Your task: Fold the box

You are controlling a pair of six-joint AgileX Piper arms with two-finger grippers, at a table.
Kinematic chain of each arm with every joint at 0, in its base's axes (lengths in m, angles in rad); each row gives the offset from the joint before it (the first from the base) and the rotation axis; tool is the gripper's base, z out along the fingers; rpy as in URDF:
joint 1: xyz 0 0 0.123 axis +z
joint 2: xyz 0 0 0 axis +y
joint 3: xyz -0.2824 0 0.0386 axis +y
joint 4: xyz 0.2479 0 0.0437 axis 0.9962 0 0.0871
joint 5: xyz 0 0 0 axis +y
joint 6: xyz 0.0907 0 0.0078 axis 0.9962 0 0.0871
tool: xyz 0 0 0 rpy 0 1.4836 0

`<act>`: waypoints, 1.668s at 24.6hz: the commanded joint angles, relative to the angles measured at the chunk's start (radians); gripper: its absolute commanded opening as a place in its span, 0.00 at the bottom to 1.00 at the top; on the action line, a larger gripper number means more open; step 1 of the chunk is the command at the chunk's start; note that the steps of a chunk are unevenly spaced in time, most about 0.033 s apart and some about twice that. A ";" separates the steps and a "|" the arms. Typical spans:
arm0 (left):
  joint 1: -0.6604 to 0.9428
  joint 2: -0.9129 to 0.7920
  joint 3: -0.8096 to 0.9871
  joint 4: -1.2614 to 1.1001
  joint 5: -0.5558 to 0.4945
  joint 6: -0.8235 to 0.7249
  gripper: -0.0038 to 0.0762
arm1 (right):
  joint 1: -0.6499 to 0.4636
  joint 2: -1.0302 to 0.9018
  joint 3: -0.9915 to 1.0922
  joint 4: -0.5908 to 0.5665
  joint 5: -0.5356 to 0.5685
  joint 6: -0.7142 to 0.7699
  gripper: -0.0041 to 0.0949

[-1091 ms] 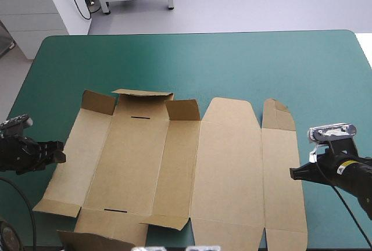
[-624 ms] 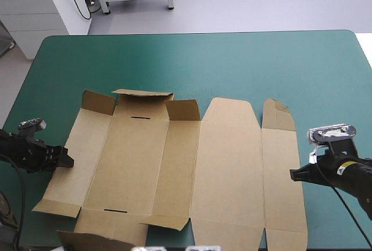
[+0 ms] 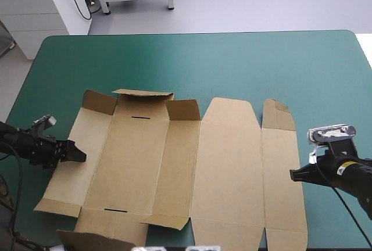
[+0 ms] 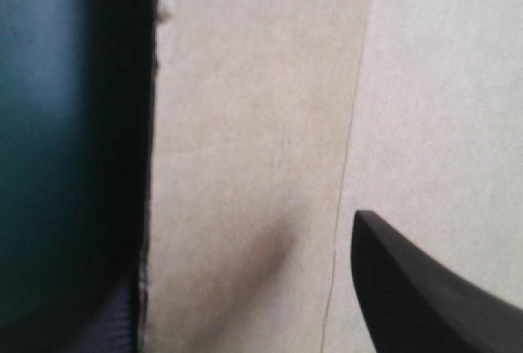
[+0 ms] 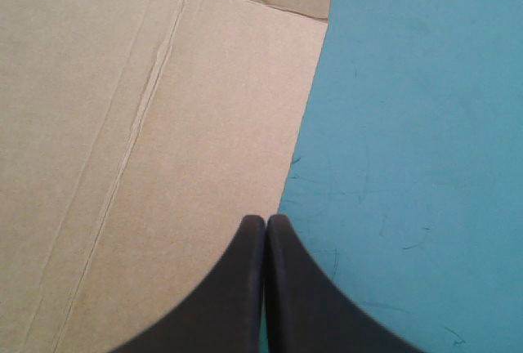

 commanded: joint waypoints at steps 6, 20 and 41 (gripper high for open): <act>-0.065 -0.009 0.059 -0.002 0.069 -0.021 0.61 | -0.009 -0.005 -0.025 0.000 -0.057 -0.004 0.02; -0.080 -0.009 0.092 0.059 0.067 -0.042 0.42 | -0.009 -0.005 -0.025 0.000 -0.061 -0.006 0.02; -0.302 -0.028 -0.315 0.106 0.042 0.094 0.04 | -0.009 -0.005 -0.025 0.000 -0.045 -0.004 0.02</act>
